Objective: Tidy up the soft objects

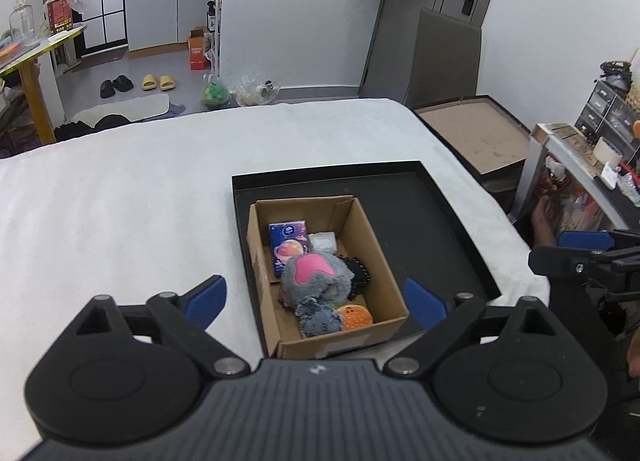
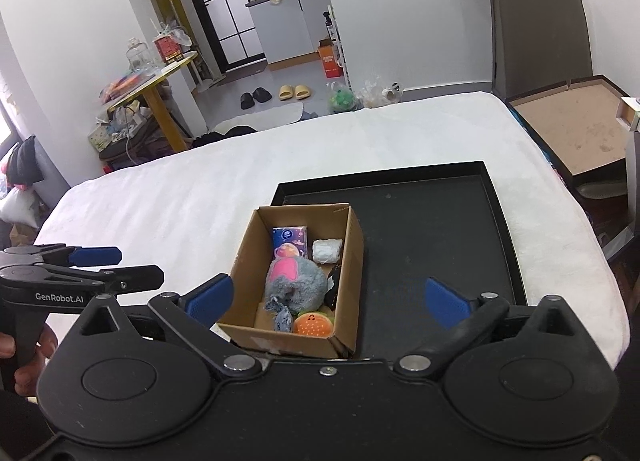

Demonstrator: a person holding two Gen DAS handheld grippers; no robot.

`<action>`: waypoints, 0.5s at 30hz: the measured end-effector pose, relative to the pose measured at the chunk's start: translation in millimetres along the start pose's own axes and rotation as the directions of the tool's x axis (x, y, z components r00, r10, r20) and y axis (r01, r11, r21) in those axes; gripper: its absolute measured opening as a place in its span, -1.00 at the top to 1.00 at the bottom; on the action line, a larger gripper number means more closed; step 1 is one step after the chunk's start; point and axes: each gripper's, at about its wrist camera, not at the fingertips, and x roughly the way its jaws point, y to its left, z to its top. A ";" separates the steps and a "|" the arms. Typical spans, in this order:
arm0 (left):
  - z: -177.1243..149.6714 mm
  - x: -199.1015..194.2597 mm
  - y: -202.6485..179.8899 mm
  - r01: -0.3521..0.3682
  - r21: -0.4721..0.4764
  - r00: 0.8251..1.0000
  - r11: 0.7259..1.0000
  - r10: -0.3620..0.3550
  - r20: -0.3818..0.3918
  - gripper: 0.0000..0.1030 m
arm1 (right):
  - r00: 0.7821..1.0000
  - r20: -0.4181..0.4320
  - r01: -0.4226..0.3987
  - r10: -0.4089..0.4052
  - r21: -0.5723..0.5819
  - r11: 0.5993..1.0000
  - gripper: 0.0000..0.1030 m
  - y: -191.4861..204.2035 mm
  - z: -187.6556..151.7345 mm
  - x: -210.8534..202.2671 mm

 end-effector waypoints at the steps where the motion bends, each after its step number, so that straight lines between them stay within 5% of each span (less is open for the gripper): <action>1: -0.2 -3.1 -0.5 0.006 -0.005 1.000 1.000 -0.006 0.001 -0.93 | 1.000 0.004 -0.001 0.001 0.000 1.000 -1.00 1.1 -0.2 -3.3; 15: -1.3 -52.7 -15.0 0.015 -0.001 0.998 1.000 -0.015 0.060 -0.99 | 0.999 0.045 -0.013 0.014 -0.021 1.000 -1.00 13.1 -2.5 -49.1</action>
